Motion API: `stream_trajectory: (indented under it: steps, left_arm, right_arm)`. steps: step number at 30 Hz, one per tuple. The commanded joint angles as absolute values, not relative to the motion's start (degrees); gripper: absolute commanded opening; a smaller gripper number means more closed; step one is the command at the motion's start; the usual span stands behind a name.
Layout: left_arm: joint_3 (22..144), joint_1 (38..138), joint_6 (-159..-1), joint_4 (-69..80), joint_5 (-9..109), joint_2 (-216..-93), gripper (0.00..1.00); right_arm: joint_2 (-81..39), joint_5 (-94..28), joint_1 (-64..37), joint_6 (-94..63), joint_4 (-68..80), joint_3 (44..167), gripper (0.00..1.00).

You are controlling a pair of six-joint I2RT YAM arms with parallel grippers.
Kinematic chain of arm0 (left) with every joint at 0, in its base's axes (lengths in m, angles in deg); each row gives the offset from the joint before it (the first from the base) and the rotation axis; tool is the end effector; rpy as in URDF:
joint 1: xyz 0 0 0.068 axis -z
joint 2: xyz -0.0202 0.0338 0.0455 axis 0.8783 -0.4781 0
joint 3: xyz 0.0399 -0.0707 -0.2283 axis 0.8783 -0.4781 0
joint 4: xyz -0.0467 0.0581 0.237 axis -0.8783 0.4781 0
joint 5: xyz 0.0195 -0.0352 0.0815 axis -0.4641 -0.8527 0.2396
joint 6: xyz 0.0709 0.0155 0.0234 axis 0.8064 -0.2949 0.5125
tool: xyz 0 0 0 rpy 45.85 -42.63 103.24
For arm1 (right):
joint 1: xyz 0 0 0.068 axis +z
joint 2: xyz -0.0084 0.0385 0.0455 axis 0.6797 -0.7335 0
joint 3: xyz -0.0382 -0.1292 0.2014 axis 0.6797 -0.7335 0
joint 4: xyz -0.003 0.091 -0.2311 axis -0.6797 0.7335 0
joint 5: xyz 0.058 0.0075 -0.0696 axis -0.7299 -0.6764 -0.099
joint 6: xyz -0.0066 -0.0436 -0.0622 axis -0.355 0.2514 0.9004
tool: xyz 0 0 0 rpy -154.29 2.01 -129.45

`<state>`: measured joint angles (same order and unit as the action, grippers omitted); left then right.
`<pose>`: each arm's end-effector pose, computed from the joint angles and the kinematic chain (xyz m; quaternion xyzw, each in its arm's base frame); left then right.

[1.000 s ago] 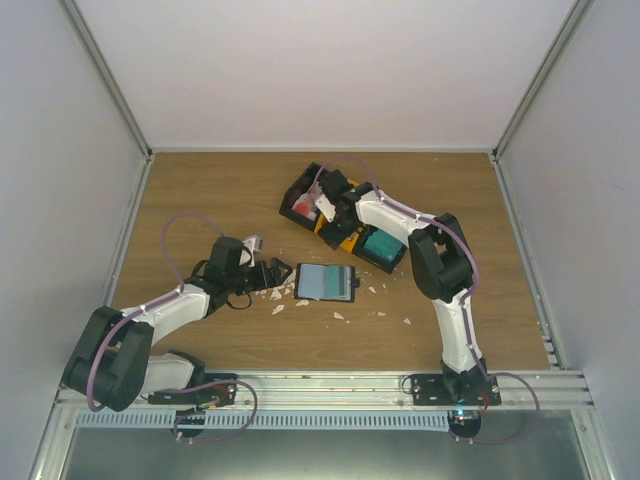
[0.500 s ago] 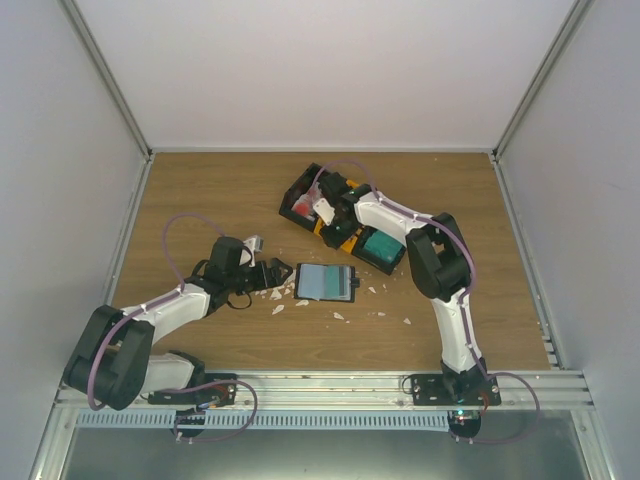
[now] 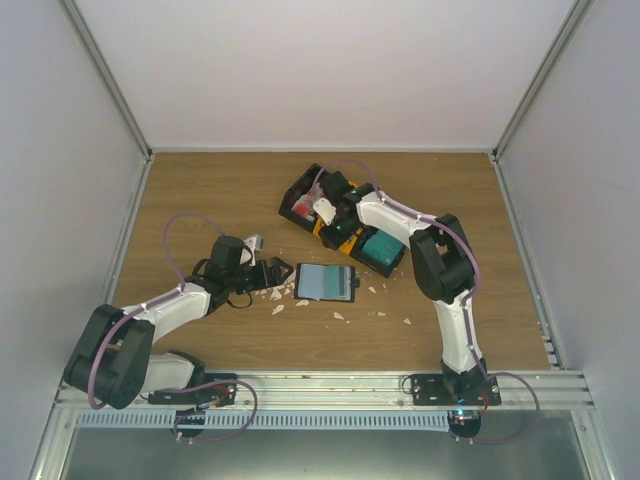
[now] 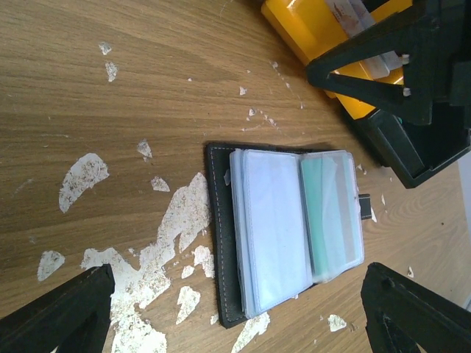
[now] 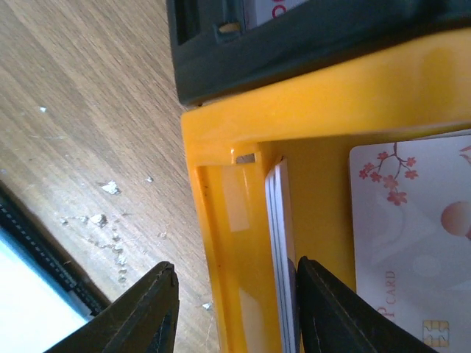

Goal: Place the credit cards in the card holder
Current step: Pick up the credit card from the storage box.

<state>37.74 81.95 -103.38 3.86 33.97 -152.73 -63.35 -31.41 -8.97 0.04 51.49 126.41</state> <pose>0.2286 -0.1139 0.1198 -0.0305 0.8992 -0.3526 0.2574 0.3467 0.2410 0.1239 -0.3648 0.9174 0.0851 0.1344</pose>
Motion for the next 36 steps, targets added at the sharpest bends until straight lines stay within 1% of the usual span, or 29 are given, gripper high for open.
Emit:
stream_trajectory:
  steps: [1, 4, 10, 21, 36]
  left_arm:
    - [38.64, 81.64, -102.83, 0.66, 33.72, -153.41, 0.92]
    - [38.68, 81.65, -102.86, 0.56, 33.63, -153.66, 0.92]
    - [38.73, 81.6, -102.79, 0.47, 33.63, -153.88, 0.92]
    - [38.65, 81.63, -102.85, 0.38, 33.54, -154.16, 0.92]
    - [38.63, 81.63, -102.85, 0.29, 33.53, -154.25, 0.92]
  right_arm:
    - [-59.69, -33.47, -8.67, 0.29, 52.93, 125.84, 0.46]
    - [-59.43, -34.08, -8.68, 0.8, 52.98, 125.55, 0.44]
    - [-59.6, -34.41, -8.85, 0.67, 52.71, 125.03, 0.37]
    - [-58.42, -34.71, -9.12, 0.34, 52.54, 125.01, 0.31]
    - [-57.33, -34.91, -9.16, 0.15, 52.47, 124.57, 0.27]
